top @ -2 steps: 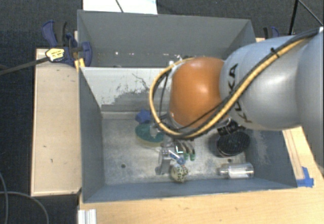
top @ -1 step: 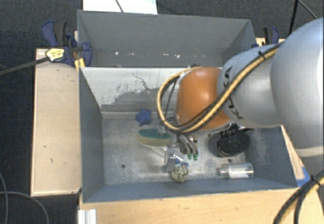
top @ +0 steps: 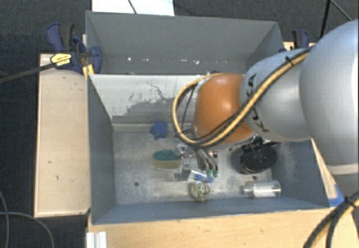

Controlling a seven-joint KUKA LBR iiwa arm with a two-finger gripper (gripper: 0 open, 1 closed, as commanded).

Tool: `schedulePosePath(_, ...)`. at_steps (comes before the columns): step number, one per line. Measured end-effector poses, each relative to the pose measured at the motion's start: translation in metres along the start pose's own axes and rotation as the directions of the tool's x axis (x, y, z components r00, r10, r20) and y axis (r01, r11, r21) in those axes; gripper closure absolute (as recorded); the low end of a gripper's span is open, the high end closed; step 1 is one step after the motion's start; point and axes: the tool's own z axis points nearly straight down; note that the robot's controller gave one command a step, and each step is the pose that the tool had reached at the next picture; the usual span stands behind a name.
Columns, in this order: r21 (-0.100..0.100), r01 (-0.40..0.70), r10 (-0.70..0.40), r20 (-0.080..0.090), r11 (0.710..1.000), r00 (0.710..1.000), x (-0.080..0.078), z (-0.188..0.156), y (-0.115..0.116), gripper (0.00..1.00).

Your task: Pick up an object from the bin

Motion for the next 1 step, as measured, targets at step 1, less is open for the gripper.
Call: schedulePosePath(1, 0.001, 0.000, 0.000, 0.005, 1.000, 1.000, -0.0064, -0.1708, 0.0119, 1.00)
